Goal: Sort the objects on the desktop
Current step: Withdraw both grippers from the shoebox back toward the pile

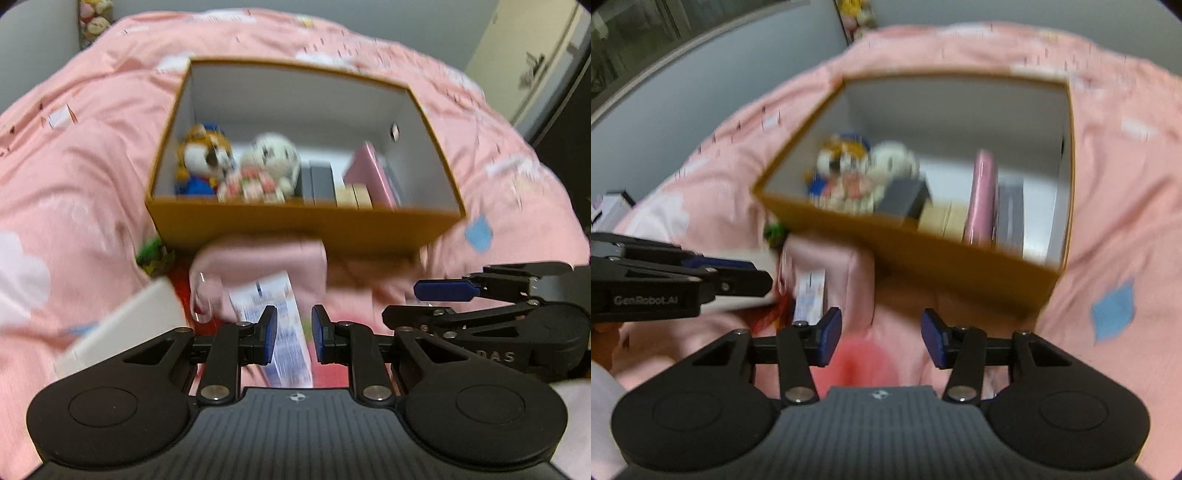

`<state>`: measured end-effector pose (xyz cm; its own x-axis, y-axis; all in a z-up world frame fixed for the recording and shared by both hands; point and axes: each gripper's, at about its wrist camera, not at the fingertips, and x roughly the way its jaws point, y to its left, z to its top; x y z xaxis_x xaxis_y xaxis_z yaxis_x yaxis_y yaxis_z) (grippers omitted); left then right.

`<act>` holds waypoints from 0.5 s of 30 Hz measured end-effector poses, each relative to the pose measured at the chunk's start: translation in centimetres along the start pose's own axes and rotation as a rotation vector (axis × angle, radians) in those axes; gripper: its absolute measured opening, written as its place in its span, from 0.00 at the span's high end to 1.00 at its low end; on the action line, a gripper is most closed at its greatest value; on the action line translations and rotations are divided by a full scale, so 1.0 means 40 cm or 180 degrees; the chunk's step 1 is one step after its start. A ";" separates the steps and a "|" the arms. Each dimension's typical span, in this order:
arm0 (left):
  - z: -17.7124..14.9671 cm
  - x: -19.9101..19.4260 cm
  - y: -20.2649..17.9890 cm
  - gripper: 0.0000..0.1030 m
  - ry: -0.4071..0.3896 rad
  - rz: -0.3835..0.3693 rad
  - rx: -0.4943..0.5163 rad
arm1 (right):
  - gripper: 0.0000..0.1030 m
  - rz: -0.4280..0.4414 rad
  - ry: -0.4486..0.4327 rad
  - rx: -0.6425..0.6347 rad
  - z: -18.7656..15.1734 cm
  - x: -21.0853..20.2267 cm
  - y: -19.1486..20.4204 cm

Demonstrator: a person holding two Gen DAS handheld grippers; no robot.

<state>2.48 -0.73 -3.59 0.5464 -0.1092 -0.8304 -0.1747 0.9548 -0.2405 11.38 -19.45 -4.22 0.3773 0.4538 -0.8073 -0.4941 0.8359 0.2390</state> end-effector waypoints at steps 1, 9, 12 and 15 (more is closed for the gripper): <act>-0.011 0.001 -0.008 0.79 0.0075 -0.0020 0.0050 | 0.50 0.0021 0.0065 0.0025 -0.014 0.004 0.002; -0.079 0.034 -0.058 0.79 0.0642 -0.0132 0.0157 | 0.52 0.0234 0.0463 0.0133 -0.109 0.012 0.016; -0.077 0.029 -0.054 0.79 0.0525 -0.0132 0.0134 | 0.52 0.0265 0.0470 0.0173 -0.112 0.011 0.008; -0.059 0.025 -0.041 0.79 0.0300 0.0010 0.0064 | 0.51 0.0309 0.0403 0.0247 -0.090 0.012 -0.008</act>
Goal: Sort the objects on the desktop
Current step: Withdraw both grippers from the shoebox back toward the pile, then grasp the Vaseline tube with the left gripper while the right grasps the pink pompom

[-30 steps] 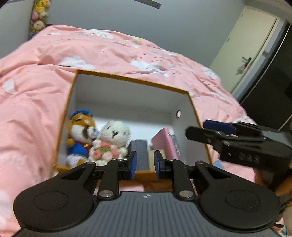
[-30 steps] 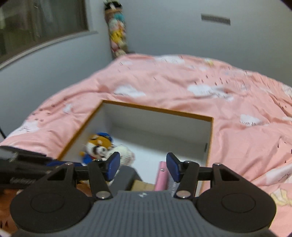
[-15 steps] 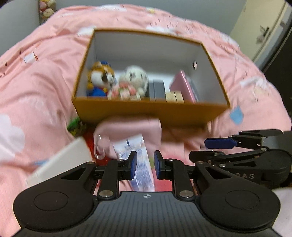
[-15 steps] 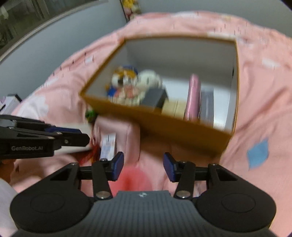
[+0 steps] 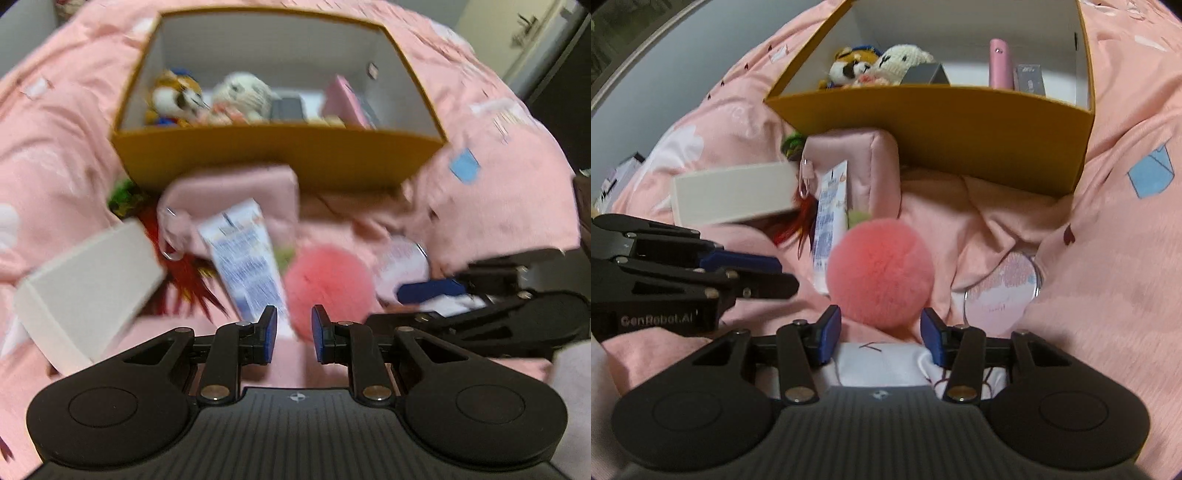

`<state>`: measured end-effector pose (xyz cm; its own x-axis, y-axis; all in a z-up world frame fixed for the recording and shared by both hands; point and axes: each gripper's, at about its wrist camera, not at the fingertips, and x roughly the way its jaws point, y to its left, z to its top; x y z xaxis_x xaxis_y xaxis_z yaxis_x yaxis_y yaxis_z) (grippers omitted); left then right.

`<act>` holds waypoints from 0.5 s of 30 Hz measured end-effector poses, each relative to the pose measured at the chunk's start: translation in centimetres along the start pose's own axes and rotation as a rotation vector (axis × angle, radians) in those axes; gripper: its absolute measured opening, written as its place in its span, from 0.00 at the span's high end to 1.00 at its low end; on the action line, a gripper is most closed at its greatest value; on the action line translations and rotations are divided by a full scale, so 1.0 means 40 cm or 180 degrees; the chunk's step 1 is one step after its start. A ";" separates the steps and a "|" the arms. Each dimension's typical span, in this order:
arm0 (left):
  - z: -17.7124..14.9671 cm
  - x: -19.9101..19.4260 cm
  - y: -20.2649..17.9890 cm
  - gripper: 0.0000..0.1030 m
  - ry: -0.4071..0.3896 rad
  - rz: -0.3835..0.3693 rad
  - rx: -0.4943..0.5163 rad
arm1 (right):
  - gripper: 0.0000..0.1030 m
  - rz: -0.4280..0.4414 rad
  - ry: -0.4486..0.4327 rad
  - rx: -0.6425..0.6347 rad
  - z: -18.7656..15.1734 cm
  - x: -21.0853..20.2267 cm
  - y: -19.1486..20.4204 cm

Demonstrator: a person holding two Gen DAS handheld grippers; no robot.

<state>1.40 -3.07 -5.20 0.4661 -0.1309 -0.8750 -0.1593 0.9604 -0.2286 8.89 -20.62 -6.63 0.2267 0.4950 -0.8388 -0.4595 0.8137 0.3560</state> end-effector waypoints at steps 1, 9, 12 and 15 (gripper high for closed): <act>0.006 0.003 0.008 0.79 -0.0039 0.0021 -0.0057 | 0.50 0.0013 -0.0028 0.0026 0.013 0.001 -0.005; 0.042 0.054 0.044 0.67 -0.0141 0.0068 -0.0314 | 0.43 0.0062 0.0118 0.0060 0.077 0.070 -0.002; 0.050 0.069 0.048 0.64 -0.0138 0.0054 -0.0324 | 0.43 0.0064 0.0216 0.0054 0.085 0.110 -0.001; 0.057 0.080 0.049 0.62 -0.0137 0.0067 -0.0335 | 0.43 0.0033 0.0290 0.0018 0.087 0.144 0.003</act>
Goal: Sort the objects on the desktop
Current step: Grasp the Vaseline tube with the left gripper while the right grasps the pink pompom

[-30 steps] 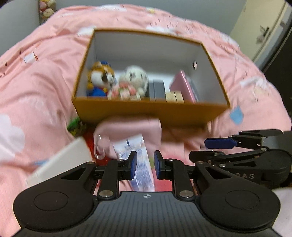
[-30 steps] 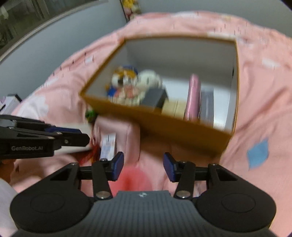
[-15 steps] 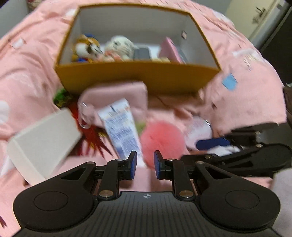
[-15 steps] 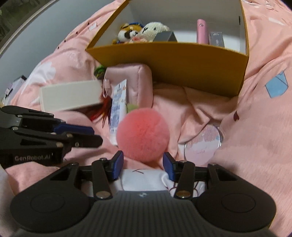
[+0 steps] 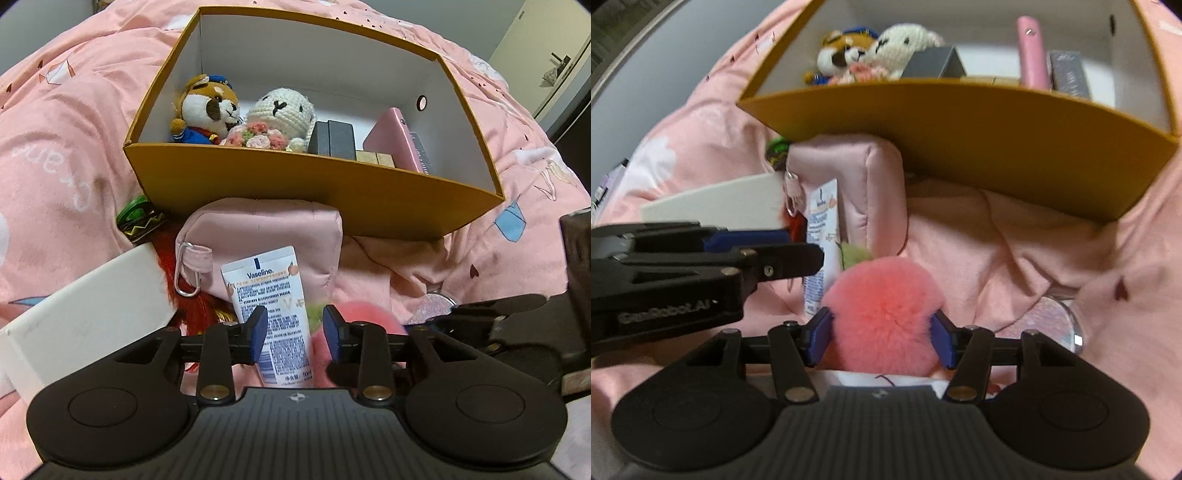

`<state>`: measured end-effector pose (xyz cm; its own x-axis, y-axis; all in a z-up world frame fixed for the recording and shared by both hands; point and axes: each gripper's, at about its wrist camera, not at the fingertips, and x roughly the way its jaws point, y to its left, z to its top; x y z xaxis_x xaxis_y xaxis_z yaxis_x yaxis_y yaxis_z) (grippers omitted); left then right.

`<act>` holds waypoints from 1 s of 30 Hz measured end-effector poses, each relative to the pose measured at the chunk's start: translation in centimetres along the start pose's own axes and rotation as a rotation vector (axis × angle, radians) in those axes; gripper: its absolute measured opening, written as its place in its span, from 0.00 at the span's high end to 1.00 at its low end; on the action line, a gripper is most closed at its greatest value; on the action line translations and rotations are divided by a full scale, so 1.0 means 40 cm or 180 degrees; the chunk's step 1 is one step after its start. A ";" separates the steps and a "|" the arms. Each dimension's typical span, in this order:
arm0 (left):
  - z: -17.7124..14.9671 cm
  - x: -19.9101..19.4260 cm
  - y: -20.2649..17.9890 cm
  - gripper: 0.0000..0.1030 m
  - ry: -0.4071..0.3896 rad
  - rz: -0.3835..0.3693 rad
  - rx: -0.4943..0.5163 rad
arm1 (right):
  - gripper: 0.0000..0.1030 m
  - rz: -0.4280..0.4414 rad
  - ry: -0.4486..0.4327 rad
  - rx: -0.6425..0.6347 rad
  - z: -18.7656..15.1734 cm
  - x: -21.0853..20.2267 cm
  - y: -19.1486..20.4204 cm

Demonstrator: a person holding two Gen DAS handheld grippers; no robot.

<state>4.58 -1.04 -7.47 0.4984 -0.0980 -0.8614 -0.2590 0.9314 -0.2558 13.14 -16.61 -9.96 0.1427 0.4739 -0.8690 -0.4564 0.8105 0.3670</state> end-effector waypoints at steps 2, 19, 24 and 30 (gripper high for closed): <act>0.003 0.007 0.002 0.61 0.0004 0.0006 -0.0023 | 0.43 -0.0024 0.0049 -0.0020 0.004 0.021 0.000; 0.043 0.058 -0.053 0.53 0.0009 0.0277 0.0187 | 0.67 -0.0659 -0.0329 -0.0119 -0.002 -0.060 -0.022; 0.044 0.067 -0.047 0.60 -0.0001 0.0337 0.0186 | 0.65 -0.0503 -0.0224 -0.0043 0.017 -0.032 -0.043; 0.037 0.054 0.016 0.74 -0.0033 0.0325 -0.0106 | 0.54 -0.0342 -0.0119 -0.0044 0.022 -0.003 -0.043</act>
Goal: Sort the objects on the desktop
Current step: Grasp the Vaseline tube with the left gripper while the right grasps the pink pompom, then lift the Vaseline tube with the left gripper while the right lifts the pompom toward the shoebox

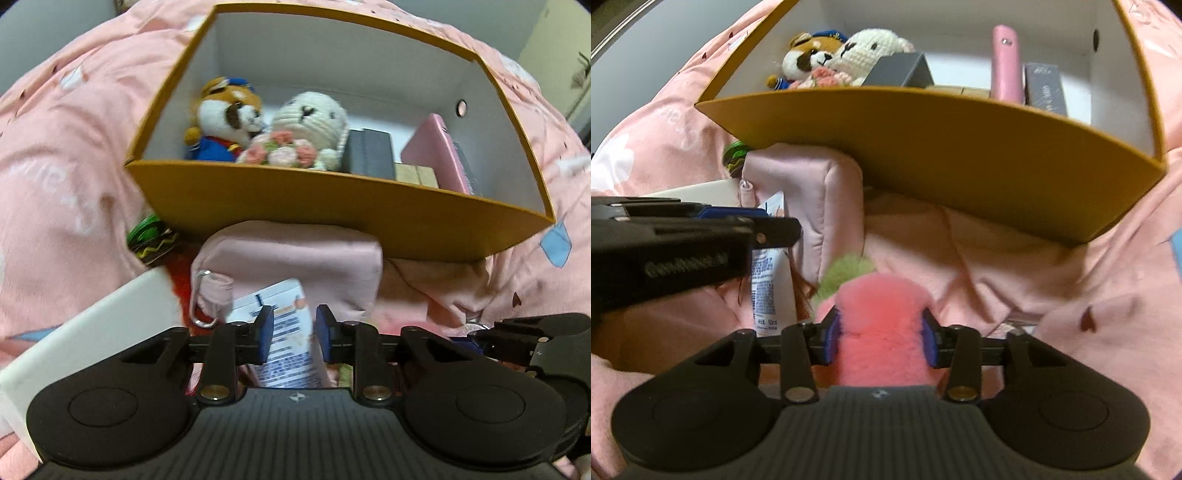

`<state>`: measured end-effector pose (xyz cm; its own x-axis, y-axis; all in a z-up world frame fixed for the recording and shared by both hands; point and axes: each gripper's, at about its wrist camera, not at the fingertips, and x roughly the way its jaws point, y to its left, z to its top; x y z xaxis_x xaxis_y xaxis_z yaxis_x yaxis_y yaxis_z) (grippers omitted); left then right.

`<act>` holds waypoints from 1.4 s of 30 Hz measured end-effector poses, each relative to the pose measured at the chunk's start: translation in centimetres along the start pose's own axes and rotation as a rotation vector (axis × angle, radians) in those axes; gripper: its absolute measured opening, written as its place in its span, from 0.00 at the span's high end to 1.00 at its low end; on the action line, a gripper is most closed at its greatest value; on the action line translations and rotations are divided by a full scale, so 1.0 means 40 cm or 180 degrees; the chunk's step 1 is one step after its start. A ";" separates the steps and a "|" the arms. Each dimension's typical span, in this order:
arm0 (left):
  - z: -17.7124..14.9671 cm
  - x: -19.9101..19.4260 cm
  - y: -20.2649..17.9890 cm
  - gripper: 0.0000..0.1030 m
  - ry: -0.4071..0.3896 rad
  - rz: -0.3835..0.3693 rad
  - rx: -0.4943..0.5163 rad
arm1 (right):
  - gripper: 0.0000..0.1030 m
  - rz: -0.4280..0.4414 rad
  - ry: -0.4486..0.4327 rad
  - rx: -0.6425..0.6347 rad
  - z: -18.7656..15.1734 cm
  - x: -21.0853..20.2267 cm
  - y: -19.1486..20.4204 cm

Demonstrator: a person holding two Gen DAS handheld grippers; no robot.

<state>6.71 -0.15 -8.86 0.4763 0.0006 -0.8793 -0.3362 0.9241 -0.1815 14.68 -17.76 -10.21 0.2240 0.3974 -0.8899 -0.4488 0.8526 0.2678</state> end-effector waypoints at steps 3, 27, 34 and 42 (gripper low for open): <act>-0.004 -0.010 0.029 0.78 0.0012 0.0009 -0.0102 | 0.50 0.0074 0.0048 0.0042 0.001 0.014 -0.009; 0.028 0.061 -0.036 0.48 0.0525 0.0431 0.0109 | 0.48 0.0395 0.0166 0.0205 -0.002 0.058 -0.029; 0.027 0.061 -0.037 0.65 0.0548 0.0489 0.0174 | 0.46 0.0453 0.0155 0.0192 -0.005 0.061 -0.028; 0.007 -0.003 0.029 0.75 0.0574 0.0387 -0.0110 | 0.52 0.0486 0.0038 0.0236 -0.012 0.032 -0.044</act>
<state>6.49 1.01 -8.83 0.2788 0.0400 -0.9595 -0.4114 0.9078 -0.0817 15.33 -18.92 -11.99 0.1476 0.5206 -0.8409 -0.4118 0.8054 0.4264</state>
